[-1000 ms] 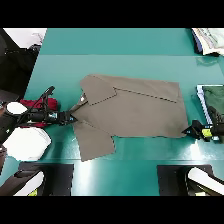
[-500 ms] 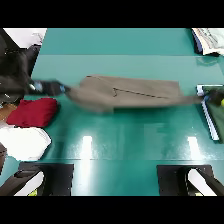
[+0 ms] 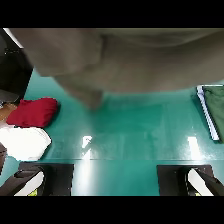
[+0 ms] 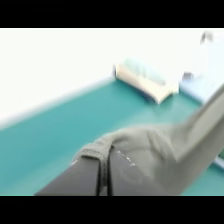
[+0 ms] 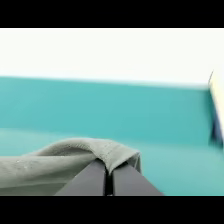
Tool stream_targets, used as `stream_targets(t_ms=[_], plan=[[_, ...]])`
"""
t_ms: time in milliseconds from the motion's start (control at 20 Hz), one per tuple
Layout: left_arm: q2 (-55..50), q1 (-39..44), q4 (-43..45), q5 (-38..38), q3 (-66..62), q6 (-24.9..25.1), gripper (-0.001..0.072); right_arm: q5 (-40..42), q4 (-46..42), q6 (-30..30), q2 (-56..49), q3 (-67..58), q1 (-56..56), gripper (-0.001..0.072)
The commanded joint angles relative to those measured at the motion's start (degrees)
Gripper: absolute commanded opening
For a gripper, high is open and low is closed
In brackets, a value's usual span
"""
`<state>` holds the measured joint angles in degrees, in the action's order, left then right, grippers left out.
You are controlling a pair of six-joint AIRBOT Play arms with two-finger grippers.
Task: Fold the shirts.
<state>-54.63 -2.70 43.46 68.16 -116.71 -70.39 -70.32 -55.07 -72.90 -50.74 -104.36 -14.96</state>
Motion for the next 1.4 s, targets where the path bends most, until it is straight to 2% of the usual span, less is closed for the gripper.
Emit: stream_targets(t_ms=[0, 250, 400, 600, 800, 1000, 1150, 1350], plan=[[2.58, -0.02, -0.20, -1.44, -9.94, -2.93, 0.0027, -4.66, -0.70, -0.59, 0.11, -10.73, 0.15, 0.0016], [9.46, -0.02, -0.44, -5.22, -9.94, -3.43, 0.0026, -13.88, -7.63, -5.11, 0.13, -16.11, -3.89, 0.0016], [9.11, -0.02, 1.60, -1.49, -8.13, -6.23, 0.0027, -16.79, -7.85, -7.28, 0.11, -12.52, -5.88, 0.0015], [7.13, -0.02, 4.48, -0.44, 11.32, -7.65, 0.0026, -20.46, -8.22, -8.74, -5.33, -2.43, -0.57, 0.0015], [-3.15, -0.02, 4.59, 3.39, 29.29, -7.19, 0.0027, -20.85, -17.00, -9.68, -16.52, 6.54, 9.75, 0.0015], [-18.86, -0.02, 4.63, 2.73, 36.24, -4.46, 0.0027, -19.19, -20.00, -10.27, -30.47, 9.90, 13.77, 0.0015], [-29.90, -0.02, 4.37, -4.04, 36.22, -1.03, 0.0027, -15.63, -20.02, -11.58, -40.41, 5.42, 13.62, 0.0015], [-37.53, -0.02, 1.25, -15.63, 33.68, 1.75, 0.0027, -7.80, -19.96, -11.76, -49.92, -4.09, 13.68, 0.0015]])
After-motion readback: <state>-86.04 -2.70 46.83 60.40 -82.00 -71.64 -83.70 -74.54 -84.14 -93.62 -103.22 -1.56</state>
